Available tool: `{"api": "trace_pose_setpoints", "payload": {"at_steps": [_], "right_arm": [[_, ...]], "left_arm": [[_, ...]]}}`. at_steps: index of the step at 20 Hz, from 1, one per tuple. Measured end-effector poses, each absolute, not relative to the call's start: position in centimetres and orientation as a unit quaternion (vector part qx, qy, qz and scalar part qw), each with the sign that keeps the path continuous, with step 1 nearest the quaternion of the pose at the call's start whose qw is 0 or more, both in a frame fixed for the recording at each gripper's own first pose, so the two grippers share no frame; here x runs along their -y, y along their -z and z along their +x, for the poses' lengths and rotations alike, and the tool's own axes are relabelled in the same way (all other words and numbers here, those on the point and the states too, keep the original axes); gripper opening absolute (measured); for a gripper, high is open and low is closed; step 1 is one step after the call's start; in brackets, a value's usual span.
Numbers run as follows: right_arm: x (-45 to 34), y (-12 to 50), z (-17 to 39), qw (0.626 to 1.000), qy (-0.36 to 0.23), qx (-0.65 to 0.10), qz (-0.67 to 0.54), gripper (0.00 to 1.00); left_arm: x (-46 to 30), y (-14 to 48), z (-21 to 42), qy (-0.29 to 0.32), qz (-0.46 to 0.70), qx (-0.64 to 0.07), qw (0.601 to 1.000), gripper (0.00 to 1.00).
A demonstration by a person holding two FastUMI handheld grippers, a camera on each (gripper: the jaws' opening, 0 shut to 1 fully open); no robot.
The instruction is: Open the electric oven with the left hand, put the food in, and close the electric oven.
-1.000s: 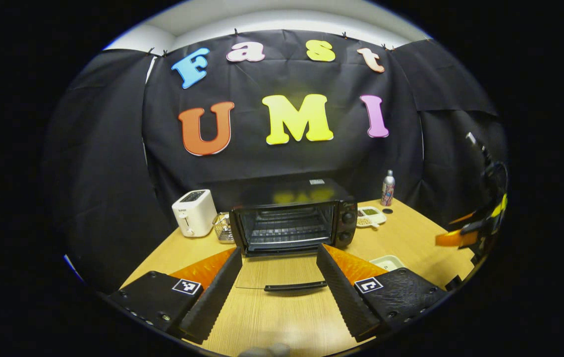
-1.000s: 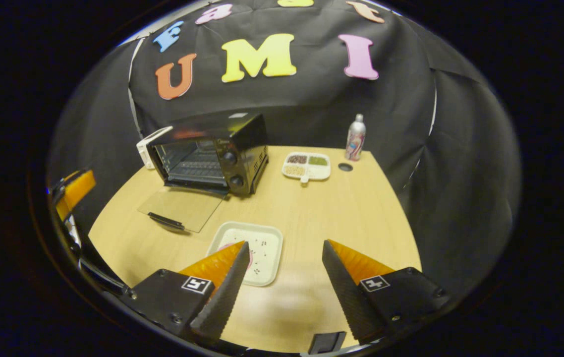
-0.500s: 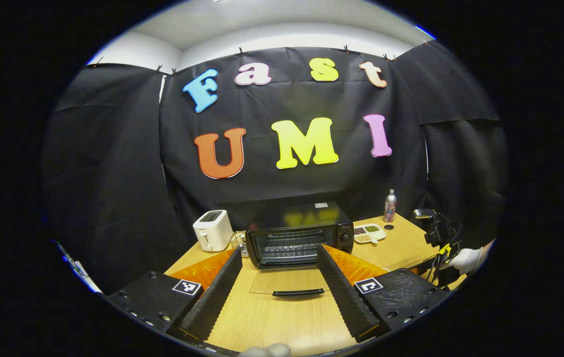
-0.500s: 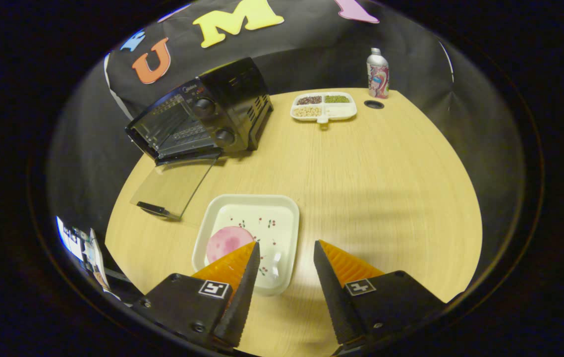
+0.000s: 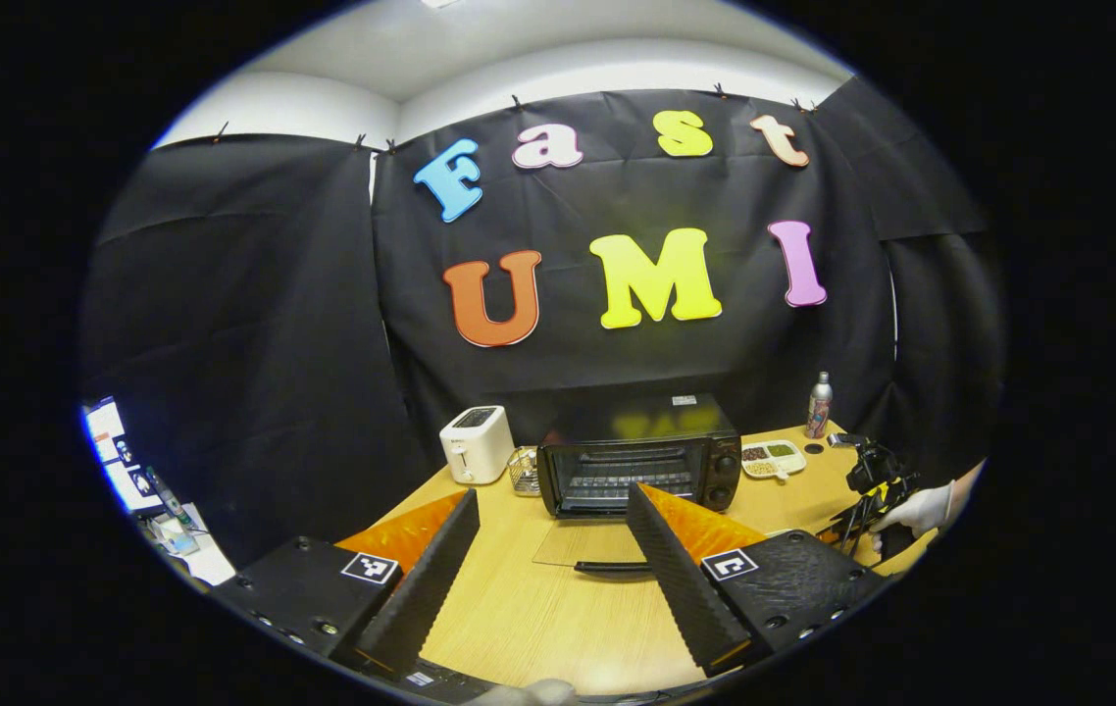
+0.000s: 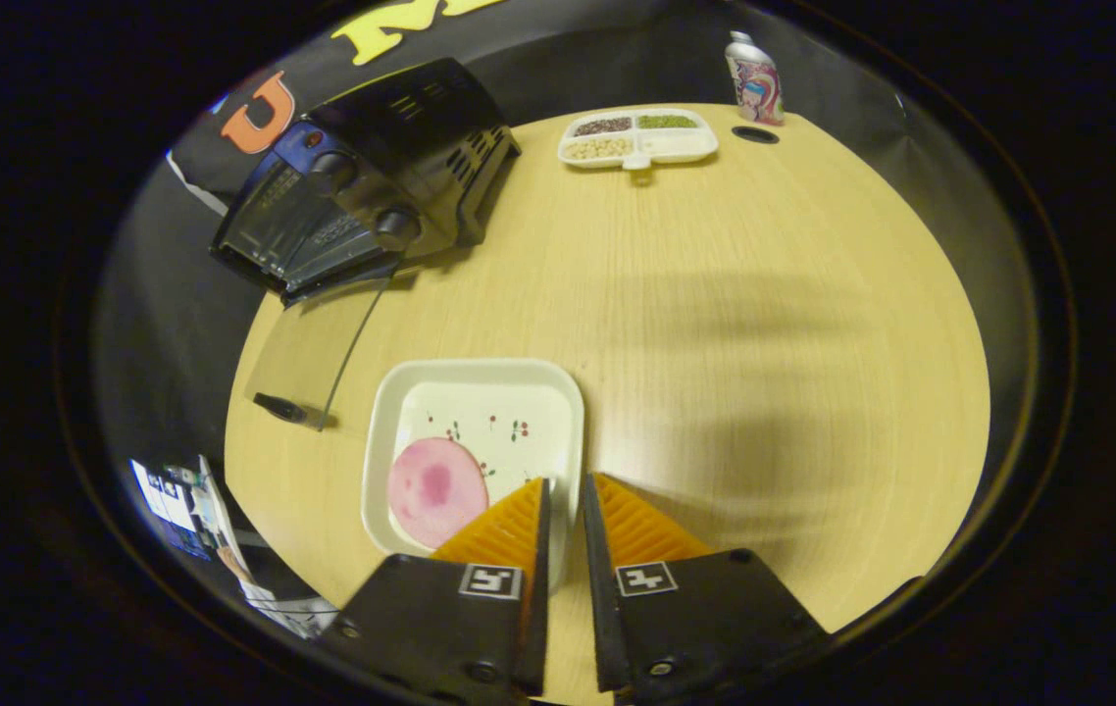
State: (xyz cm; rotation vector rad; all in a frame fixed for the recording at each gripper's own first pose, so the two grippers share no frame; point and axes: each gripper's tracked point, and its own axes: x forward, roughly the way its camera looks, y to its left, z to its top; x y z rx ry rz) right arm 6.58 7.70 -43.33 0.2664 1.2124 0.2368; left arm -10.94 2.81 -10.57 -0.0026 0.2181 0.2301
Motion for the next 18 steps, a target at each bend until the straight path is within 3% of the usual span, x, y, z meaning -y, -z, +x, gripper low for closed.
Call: {"api": "trace_pose_setpoints", "payload": {"at_steps": [2, 12, 18], "right_arm": [[-7.7, 43.4, 7.0, 0.798, -0.103, -0.580, 0.130, 0.03], [-7.7, 43.4, 7.0, 0.773, -0.083, -0.623, 0.093, 0.05], [-8.3, 43.3, 6.3, 0.756, -0.116, -0.613, 0.197, 0.01]], "left_arm": [[-3.2, 11.1, -11.2, -0.120, -0.010, -0.111, 0.986, 0.97], [-7.1, 13.7, -11.0, -0.116, -0.015, -0.111, 0.987, 0.96], [-7.6, 13.3, -10.0, -0.096, -0.033, -0.107, 0.989, 0.96]]}}
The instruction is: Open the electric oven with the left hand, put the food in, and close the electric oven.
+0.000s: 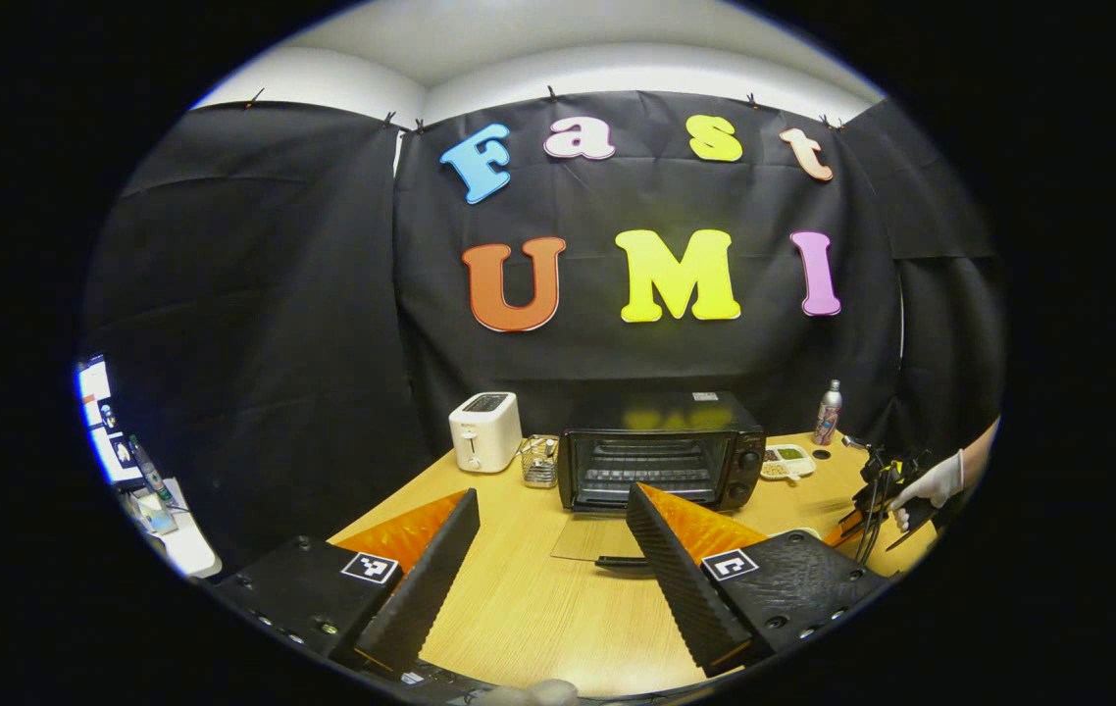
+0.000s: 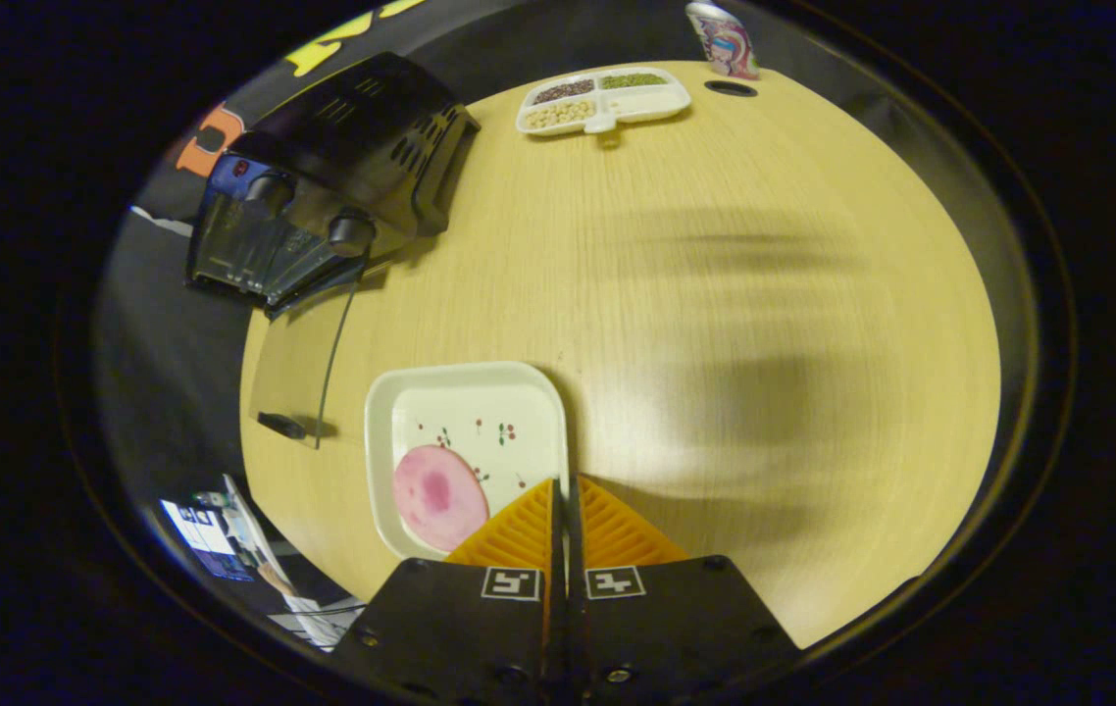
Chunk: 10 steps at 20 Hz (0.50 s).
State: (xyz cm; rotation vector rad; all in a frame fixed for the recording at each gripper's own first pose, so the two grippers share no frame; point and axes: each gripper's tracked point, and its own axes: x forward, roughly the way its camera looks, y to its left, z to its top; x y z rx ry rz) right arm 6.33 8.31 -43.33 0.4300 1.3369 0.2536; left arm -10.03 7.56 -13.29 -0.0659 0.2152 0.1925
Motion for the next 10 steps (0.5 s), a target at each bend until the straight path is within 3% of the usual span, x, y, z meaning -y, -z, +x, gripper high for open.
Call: {"api": "trace_pose_setpoints", "payload": {"at_steps": [5, 10], "right_arm": [[-8.3, 42.2, 5.5, 0.759, -0.136, -0.575, 0.274, 0.04], [-7.0, 40.5, 5.1, 0.769, -0.117, -0.531, 0.335, 0.04]], "left_arm": [[-7.3, 12.4, -8.5, -0.071, -0.015, -0.102, 0.992, 0.97], [-6.7, 11.7, -7.7, -0.046, -0.011, -0.099, 0.994, 0.97]]}}
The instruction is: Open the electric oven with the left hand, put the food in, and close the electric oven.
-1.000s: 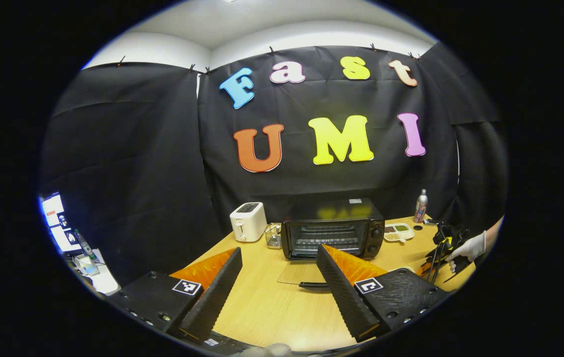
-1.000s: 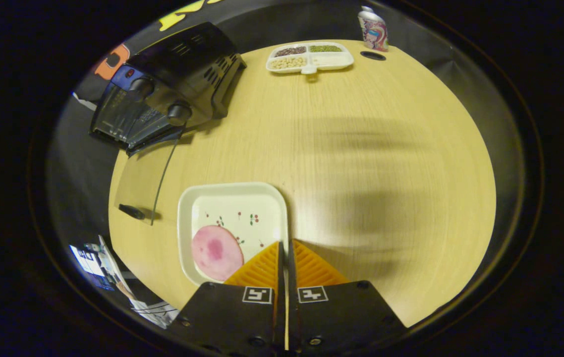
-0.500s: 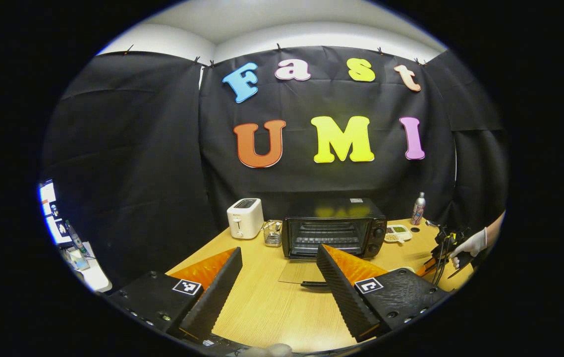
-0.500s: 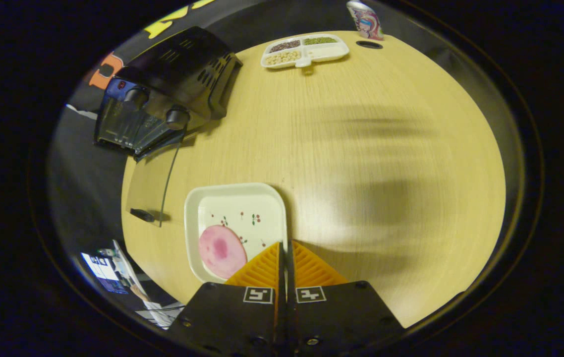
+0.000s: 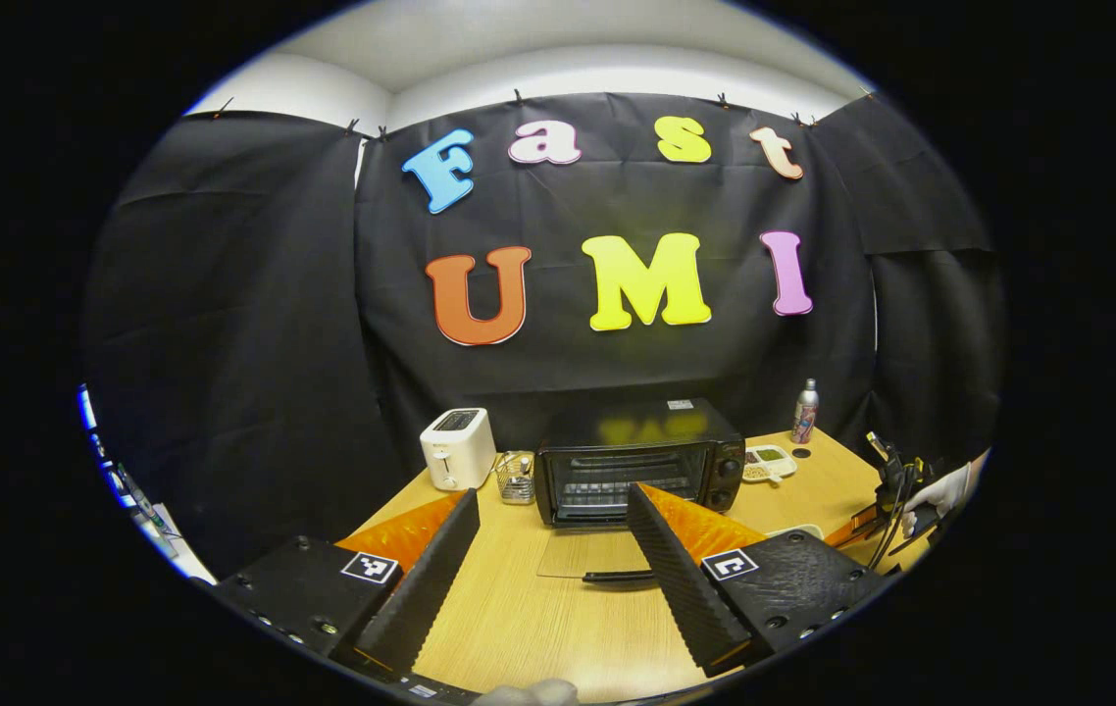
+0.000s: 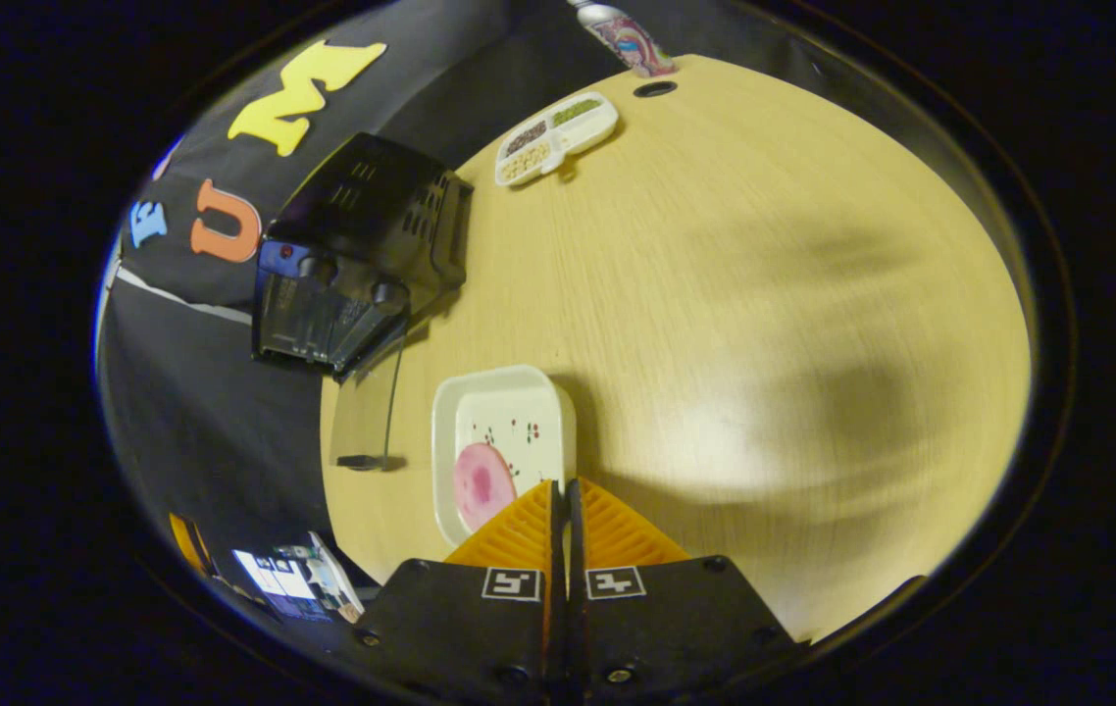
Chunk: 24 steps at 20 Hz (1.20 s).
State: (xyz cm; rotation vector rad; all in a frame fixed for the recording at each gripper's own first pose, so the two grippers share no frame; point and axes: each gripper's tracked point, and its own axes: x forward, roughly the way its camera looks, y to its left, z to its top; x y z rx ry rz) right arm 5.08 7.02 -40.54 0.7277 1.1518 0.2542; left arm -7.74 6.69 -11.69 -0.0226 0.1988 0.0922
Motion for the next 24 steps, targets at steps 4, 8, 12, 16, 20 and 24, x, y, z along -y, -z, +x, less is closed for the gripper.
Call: {"api": "trace_pose_setpoints", "payload": {"at_steps": [4, 8, 12, 16, 20, 24], "right_arm": [[-6.6, 38.0, 5.3, 0.776, -0.104, -0.490, 0.383, 0.04], [-9.3, 35.2, 5.2, 0.775, -0.099, -0.453, 0.428, 0.04], [-14.7, 32.8, 6.2, 0.761, -0.095, -0.421, 0.484, 0.04], [-20.4, 31.2, 8.6, 0.743, -0.084, -0.382, 0.543, 0.04], [-24.5, 31.8, 11.6, 0.728, -0.049, -0.369, 0.576, 0.00], [-28.4, 31.6, 15.0, 0.715, -0.043, -0.351, 0.603, 0.04]], "left_arm": [[-6.3, 11.0, -7.0, -0.031, -0.004, -0.098, 0.995, 0.96], [-6.5, 9.6, -6.3, -0.030, 0.004, -0.090, 0.995, 0.96], [-6.8, 7.7, -5.7, -0.031, -0.002, -0.081, 0.996, 0.96], [-7.2, 7.3, -6.0, -0.025, -0.011, -0.087, 0.996, 0.96], [-9.1, 7.3, -7.0, -0.038, -0.004, -0.100, 0.994, 0.96], [-10.9, 7.7, -7.6, -0.059, -0.006, -0.115, 0.992, 0.96]]}}
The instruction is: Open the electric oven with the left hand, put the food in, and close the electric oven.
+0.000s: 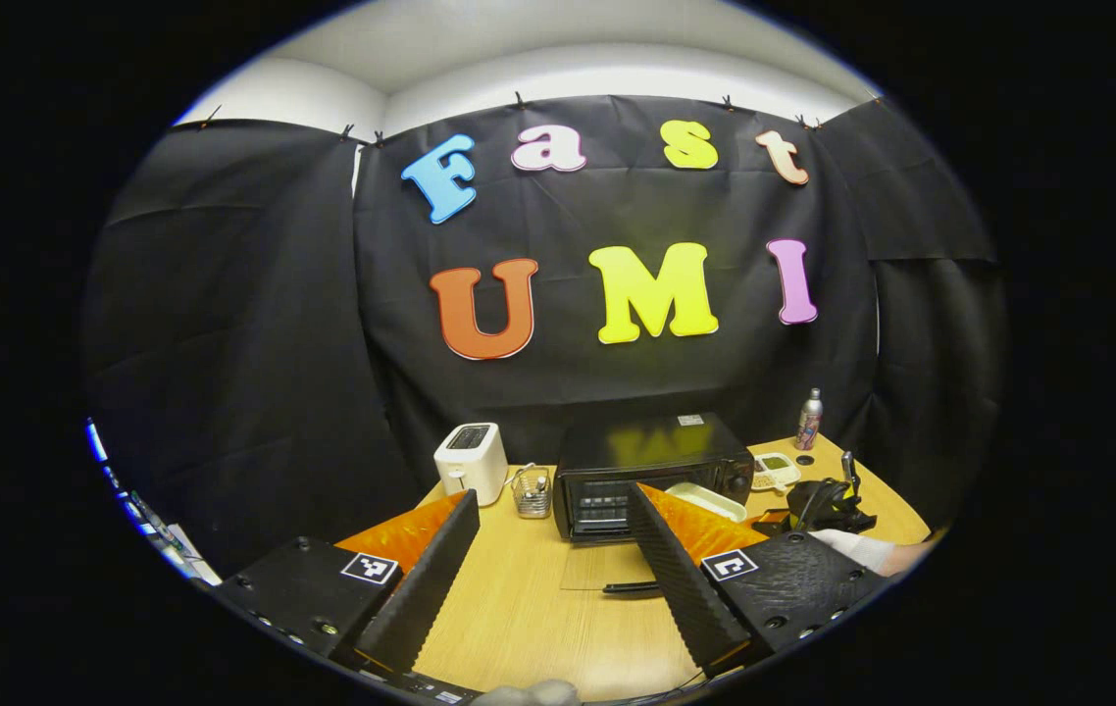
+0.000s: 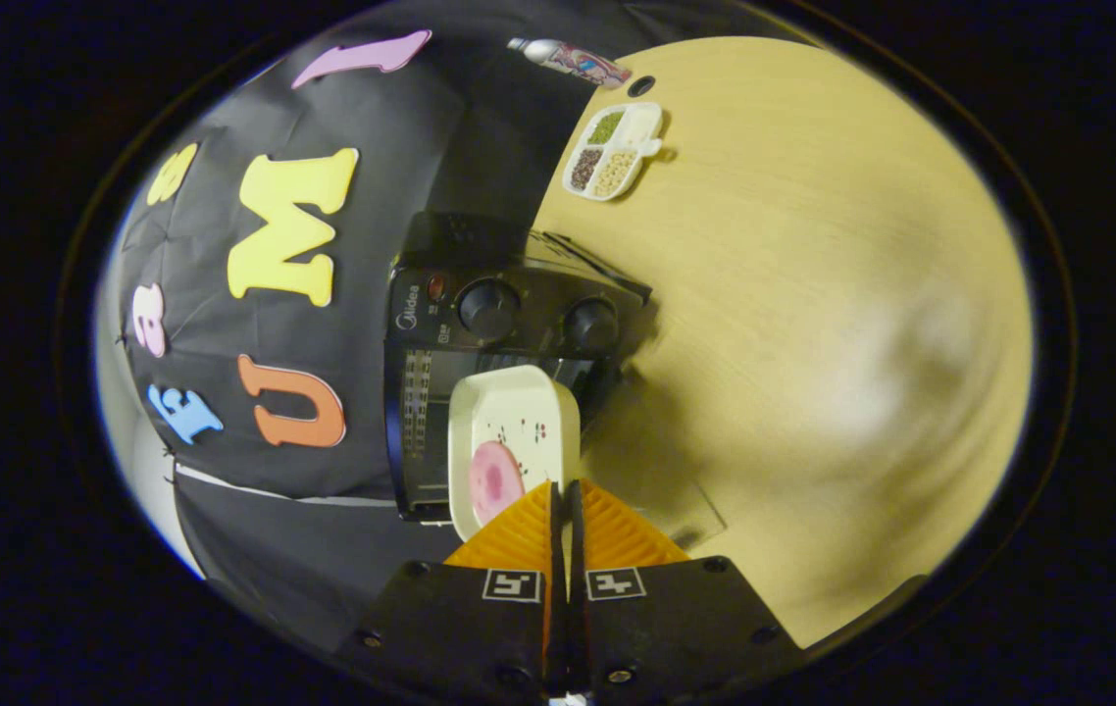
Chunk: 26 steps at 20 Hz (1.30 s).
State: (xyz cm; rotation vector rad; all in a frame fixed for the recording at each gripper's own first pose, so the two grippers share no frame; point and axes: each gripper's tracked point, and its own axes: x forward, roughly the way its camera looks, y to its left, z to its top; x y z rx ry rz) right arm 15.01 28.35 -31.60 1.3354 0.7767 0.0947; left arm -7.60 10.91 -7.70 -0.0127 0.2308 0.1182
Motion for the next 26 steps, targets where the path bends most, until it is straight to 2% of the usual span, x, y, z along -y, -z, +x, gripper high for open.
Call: {"api": "trace_pose_setpoints", "payload": {"at_steps": [1, 3, 4, 10, 11, 13, 14, 15, 19, 20, 22, 24, 25, 26], "right_arm": [[-29.1, 31.7, 15.8, 0.714, -0.042, -0.350, 0.605, 0.00], [-30.6, 32.2, 17.3, 0.708, -0.039, -0.359, 0.606, 0.00], [-31.0, 32.4, 18.2, 0.710, -0.037, -0.359, 0.605, 0.04], [-32.2, 33.4, 22.1, 0.731, -0.021, -0.348, 0.586, 0.04], [-32.4, 33.6, 22.5, 0.735, -0.022, -0.345, 0.584, 0.00], [-32.6, 33.7, 23.1, 0.740, -0.021, -0.340, 0.580, 0.04], [-32.7, 33.6, 23.4, 0.742, -0.023, -0.338, 0.579, 0.00], [-32.7, 33.6, 23.8, 0.743, -0.025, -0.333, 0.580, 0.05], [-33.0, 32.6, 24.9, 0.744, -0.044, -0.302, 0.594, 0.07], [-33.1, 32.0, 25.2, 0.738, -0.051, -0.293, 0.606, 0.13], [-33.2, 31.3, 25.5, 0.738, -0.060, -0.279, 0.612, 0.17], [-33.2, 30.7, 25.3, 0.740, -0.075, -0.277, 0.608, 0.31], [-33.2, 30.4, 25.3, 0.742, -0.083, -0.275, 0.606, 0.43], [-33.0, 30.2, 25.1, 0.749, -0.086, -0.276, 0.597, 0.51]], "left_arm": [[-11.3, 7.8, -7.7, -0.064, -0.006, -0.118, 0.991, 0.96], [-12.5, 7.9, -7.8, -0.078, -0.002, -0.123, 0.989, 0.97], [-13.0, 8.0, -7.8, -0.087, -0.002, -0.125, 0.988, 0.97], [-14.9, 8.5, -7.1, -0.117, -0.006, -0.139, 0.983, 0.96], [-15.0, 8.7, -6.9, -0.118, -0.007, -0.140, 0.983, 0.96], [-15.2, 8.6, -6.8, -0.122, -0.007, -0.142, 0.982, 0.96], [-15.2, 8.8, -6.8, -0.122, -0.007, -0.142, 0.982, 0.96], [-15.3, 8.7, -6.6, -0.122, -0.007, -0.142, 0.982, 0.96], [-15.7, 9.1, -6.8, -0.125, -0.005, -0.148, 0.981, 0.96], [-15.7, 9.3, -6.6, -0.126, -0.004, -0.148, 0.981, 0.97], [-15.9, 9.5, -6.6, -0.126, -0.006, -0.150, 0.980, 0.96], [-15.8, 9.4, -6.7, -0.124, -0.005, -0.149, 0.981, 0.97], [-15.6, 9.3, -6.6, -0.123, -0.004, -0.148, 0.981, 0.96], [-15.6, 9.5, -6.7, -0.121, -0.004, -0.146, 0.982, 0.97]]}}
